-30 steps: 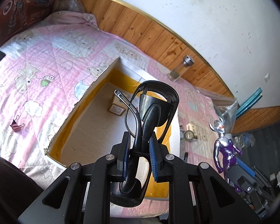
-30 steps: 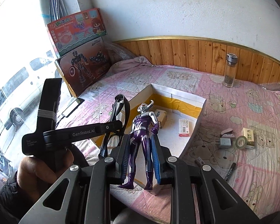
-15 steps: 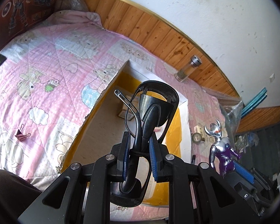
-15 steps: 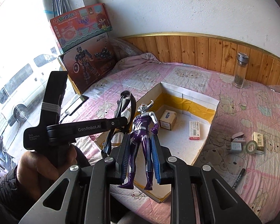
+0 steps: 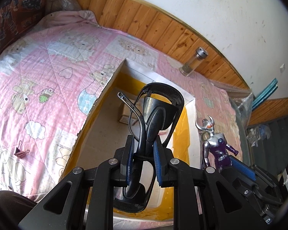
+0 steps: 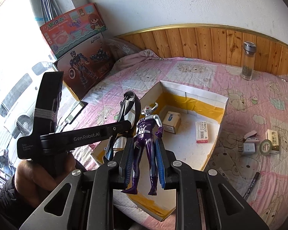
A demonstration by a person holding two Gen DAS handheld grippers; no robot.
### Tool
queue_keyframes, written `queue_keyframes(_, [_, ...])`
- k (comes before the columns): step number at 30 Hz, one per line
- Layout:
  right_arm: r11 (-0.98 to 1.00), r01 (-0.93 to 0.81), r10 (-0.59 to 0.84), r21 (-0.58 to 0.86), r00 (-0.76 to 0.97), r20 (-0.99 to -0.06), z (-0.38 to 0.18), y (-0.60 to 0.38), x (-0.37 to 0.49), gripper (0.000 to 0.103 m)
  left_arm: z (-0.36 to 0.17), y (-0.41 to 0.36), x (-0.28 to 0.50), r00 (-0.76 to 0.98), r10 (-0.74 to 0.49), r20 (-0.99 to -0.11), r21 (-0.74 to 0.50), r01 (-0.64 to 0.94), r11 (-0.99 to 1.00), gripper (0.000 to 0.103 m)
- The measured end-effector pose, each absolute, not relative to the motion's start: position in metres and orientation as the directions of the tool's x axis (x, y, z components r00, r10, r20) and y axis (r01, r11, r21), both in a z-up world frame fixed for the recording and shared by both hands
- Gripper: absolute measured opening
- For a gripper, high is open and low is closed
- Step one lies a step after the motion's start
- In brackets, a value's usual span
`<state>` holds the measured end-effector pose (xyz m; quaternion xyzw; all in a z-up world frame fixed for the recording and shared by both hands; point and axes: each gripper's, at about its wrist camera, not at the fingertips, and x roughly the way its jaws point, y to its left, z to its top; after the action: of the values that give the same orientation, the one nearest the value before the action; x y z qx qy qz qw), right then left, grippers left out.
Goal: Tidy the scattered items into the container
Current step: 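Carry the glasses with the left tool while the right tool carries the figure over the box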
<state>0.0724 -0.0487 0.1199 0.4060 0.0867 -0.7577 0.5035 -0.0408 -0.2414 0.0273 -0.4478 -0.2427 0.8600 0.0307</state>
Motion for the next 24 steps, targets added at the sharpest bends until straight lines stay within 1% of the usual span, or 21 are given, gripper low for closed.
queue_keyframes(7, [-0.499,0.802,-0.694,0.328,-0.143,-0.706,0.113,-0.053,0.054,0.024,0.022,-0.234,-0.054,-0.561,0.27,-0.783,-0.416,0.149,-0.897,0.02])
queue_keyframes(15, [-0.518,0.768,-0.694,0.377,-0.119,-0.71,0.106,-0.057,0.035,0.024,0.01,-0.227,-0.069,-0.494,0.244,-0.835,-0.352,0.139,-0.926,0.02])
queue_keyframes(24, [-0.541,0.739,-0.687,0.401,-0.114,-0.718,0.098,-0.064,0.016,0.024,0.0,-0.222,-0.078,-0.432,0.209,-0.878,-0.284,0.117,-0.952,0.02])
